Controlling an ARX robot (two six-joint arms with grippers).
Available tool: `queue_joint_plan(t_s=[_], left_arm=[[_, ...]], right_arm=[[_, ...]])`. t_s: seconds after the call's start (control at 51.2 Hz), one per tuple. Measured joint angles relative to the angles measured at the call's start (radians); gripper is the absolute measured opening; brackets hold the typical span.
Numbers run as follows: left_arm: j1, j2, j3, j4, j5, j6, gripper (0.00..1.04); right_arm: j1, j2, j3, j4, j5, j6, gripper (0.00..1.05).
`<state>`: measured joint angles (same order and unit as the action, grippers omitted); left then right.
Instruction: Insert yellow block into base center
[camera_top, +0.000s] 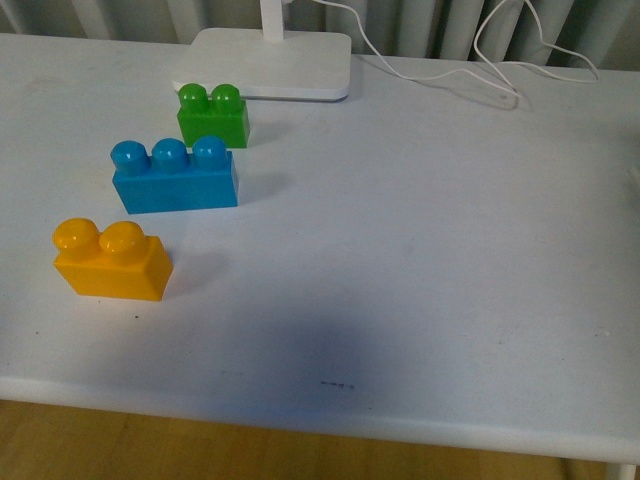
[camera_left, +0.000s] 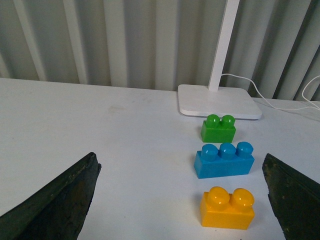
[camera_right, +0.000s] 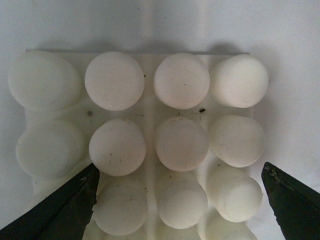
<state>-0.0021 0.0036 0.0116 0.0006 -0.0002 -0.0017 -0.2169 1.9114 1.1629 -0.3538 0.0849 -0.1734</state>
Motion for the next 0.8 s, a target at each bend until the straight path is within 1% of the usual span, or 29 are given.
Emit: queue_joint_plan(t_s=[0.273,0.371,0.429,0.566,0.8], left_arm=[[0.000,0.000,0.000,0.000,0.000,0.000,0.98],[0.000,0.000,0.000,0.000,0.000,0.000,0.98],[0.000,0.000,0.000,0.000,0.000,0.000,0.98],[0.000,0.000,0.000,0.000,0.000,0.000,0.98],[0.000,0.000,0.000,0.000,0.000,0.000,0.98]], right_arm=[[0.001,0.013,0.005,0.002,-0.018,0.003,0.95],[0.005,0.008,-0.012,0.005,-0.051,0.034,0.95],[0.017,-0.002,-0.037,0.017,-0.070,0.082,0.95],[0.085,-0.037,-0.101,0.056,-0.056,0.162,0.95],[0.250,-0.064,-0.164,0.095,-0.037,0.336,0.96]])
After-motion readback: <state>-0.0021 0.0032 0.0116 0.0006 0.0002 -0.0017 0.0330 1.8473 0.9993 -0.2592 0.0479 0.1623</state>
